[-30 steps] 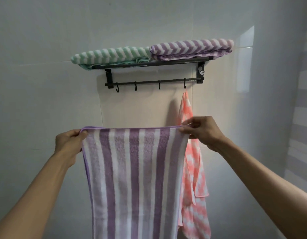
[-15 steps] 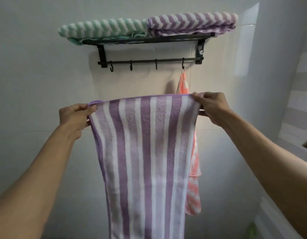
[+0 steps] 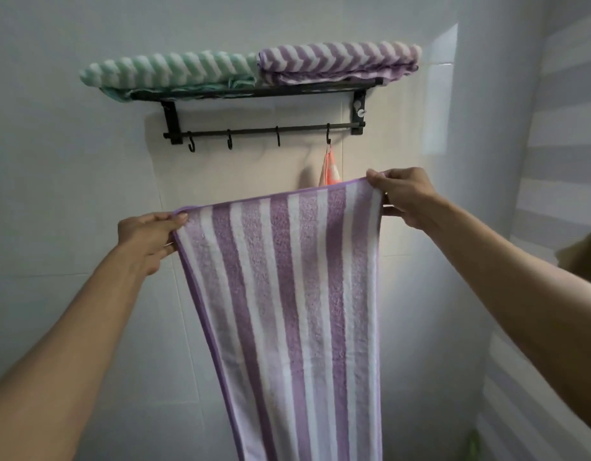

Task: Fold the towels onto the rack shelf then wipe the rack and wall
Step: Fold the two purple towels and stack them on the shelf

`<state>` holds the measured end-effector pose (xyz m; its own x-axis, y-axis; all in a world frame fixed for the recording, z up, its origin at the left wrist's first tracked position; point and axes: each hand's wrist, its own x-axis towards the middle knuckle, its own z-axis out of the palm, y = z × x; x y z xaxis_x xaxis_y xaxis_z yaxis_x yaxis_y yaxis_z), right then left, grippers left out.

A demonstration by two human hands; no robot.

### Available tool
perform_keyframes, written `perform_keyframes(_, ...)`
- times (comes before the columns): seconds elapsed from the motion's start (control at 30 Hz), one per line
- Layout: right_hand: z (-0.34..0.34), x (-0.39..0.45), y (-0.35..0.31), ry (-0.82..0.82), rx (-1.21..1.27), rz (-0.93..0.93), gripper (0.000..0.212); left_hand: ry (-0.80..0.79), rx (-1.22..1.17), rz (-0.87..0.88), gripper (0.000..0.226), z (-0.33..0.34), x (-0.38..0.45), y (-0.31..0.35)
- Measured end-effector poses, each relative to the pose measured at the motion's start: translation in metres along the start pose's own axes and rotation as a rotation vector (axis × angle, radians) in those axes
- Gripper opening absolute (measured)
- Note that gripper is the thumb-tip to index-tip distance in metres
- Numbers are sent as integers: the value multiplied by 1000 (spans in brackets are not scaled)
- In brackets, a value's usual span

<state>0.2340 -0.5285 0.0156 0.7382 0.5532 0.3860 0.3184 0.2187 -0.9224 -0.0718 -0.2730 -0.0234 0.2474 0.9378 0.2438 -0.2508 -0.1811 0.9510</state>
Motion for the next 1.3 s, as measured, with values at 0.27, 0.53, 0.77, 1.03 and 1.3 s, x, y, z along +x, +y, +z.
perform_keyframes(0.27,-30,-84,148,-431,-224,465,100,-443,247,-418,60,-13,-74,-144)
perform_keyframes(0.53,-32,-108,163,-267,-164,639,43,-250,312,-552,37,-22,-66,-159)
perform_keyframes(0.77,-14,-42,95,-69,261,481,37,-344,215,-258,65,-2,-53,-97)
perform_keyframes(1.03,-17,-32,93,-25,184,436,35,-143,270,-149,5,3,-39,-105)
perform_keyframes(1.3,-25,-58,88,-480,250,411,73,-156,154,-117,21,15,-26,-92)
